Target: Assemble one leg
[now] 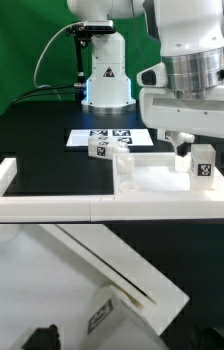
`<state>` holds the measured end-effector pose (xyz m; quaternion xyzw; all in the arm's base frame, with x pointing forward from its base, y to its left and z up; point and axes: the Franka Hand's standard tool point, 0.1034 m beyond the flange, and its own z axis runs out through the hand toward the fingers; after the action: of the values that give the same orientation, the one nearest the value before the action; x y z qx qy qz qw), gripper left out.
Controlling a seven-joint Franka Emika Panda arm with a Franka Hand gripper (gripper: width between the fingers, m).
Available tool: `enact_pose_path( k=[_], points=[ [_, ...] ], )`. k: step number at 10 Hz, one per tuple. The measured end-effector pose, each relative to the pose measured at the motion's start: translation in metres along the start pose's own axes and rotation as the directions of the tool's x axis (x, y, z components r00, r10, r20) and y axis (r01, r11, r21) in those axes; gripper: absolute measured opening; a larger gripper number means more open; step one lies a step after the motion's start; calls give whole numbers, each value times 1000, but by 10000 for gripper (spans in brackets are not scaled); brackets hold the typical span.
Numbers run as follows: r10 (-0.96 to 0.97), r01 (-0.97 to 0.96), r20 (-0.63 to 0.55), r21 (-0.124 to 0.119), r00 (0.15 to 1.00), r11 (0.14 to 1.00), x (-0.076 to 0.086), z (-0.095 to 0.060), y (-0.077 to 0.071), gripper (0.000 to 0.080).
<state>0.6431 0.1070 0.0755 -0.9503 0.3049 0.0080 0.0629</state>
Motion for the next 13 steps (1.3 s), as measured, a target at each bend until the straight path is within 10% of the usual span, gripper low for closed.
enact_pose_path(
  k=[2, 6, 13],
  points=[
    [-224, 224, -6, -14, 975, 975, 1, 1, -1, 649],
    [-91, 91, -12, -18, 996, 996, 3, 1, 2, 307],
    [15, -15, -18, -27, 1000, 1000, 9, 0, 10, 307]
  ],
)
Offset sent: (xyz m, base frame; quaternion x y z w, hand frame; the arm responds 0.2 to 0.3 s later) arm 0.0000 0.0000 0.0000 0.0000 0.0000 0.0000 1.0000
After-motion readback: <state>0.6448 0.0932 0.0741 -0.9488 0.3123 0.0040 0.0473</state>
